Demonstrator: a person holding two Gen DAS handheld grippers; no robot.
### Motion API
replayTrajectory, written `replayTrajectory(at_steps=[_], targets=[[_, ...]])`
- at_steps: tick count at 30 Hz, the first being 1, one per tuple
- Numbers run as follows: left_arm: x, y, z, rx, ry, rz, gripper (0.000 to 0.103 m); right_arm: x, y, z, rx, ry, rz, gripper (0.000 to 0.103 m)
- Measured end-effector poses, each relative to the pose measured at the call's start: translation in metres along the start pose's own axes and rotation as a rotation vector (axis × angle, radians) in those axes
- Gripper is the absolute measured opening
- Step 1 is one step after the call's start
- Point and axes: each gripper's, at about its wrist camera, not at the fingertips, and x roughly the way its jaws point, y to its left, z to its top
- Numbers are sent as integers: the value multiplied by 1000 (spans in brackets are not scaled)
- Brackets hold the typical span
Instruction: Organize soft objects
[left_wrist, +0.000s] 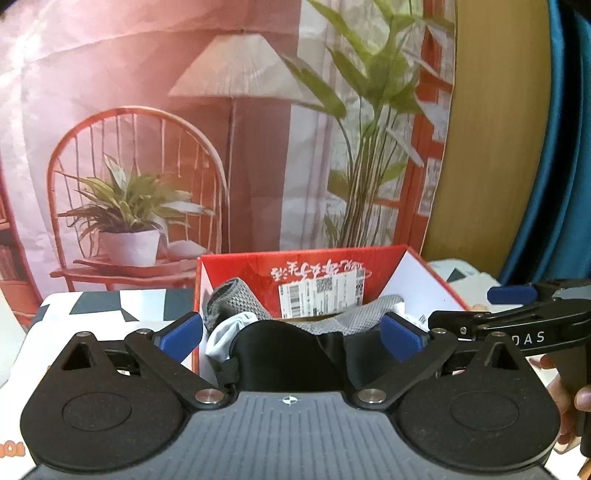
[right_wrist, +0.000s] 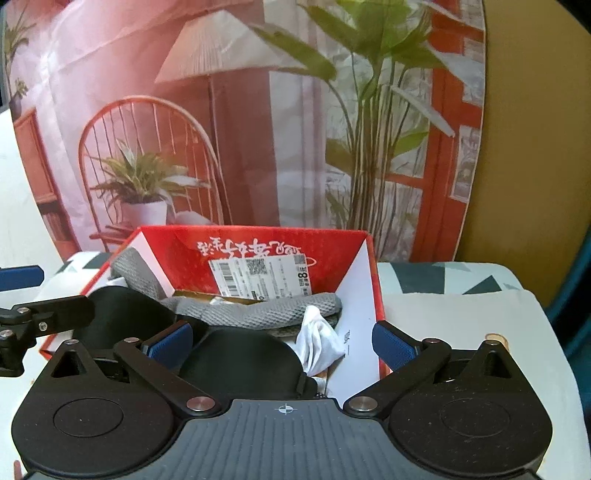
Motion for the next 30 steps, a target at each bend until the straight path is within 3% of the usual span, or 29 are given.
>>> replayTrajectory(at_steps=[16, 30], targets=[[-82, -6, -1, -37, -114, 111, 103, -79, 15, 5, -1, -101, 17, 103], [-192, -27, -4, -23, -222, 160, 103, -176, 35, -2, 19, -183, -23, 103]])
